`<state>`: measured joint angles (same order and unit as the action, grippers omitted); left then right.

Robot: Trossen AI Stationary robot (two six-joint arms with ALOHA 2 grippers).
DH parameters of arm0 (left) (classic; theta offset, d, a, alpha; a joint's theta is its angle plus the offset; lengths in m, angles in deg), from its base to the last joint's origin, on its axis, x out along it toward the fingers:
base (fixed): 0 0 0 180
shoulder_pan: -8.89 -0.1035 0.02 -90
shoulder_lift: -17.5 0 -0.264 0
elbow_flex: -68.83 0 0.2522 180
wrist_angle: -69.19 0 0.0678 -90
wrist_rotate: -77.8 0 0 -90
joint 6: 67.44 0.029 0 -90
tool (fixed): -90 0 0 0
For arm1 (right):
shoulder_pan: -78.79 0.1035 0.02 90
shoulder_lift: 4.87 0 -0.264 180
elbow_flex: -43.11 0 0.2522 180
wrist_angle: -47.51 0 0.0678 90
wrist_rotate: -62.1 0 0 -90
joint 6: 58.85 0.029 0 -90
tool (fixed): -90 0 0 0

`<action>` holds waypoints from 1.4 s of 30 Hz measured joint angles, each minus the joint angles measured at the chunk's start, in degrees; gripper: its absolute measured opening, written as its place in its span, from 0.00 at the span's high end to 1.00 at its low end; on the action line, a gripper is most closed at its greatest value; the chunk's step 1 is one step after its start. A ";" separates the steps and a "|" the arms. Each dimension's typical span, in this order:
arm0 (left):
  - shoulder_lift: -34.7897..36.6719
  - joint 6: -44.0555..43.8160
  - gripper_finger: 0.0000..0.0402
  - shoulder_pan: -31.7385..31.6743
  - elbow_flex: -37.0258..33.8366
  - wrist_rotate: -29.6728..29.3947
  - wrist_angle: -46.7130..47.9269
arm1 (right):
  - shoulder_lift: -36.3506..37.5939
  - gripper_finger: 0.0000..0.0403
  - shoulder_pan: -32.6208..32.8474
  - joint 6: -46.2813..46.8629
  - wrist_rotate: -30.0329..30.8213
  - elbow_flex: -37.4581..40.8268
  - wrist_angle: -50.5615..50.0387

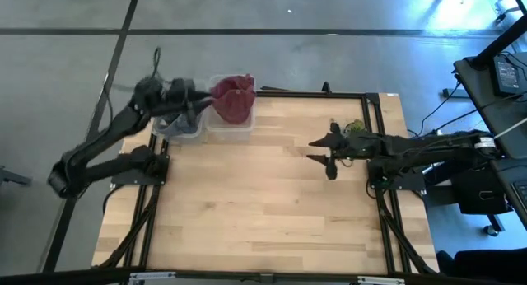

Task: Pick & Place hat
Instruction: Return to Home Position

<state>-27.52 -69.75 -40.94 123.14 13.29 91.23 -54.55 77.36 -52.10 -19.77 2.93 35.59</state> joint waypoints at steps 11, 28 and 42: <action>28.00 -3.90 0.65 4.94 -14.21 -6.27 -0.18 | 16.08 0.46 -0.45 3.97 -0.20 10.52 2.44; 44.40 -11.13 0.65 6.21 -28.22 -9.58 -2.83 | 25.99 0.46 -0.45 1.71 0.23 18.09 7.44; 44.90 -12.61 0.65 20.35 -32.06 -14.90 -7.31 | 33.41 0.46 -0.45 0.81 4.33 18.38 0.16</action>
<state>17.38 -82.36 -20.59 91.08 -1.61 83.93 -21.13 76.92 -51.29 -15.44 21.31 35.76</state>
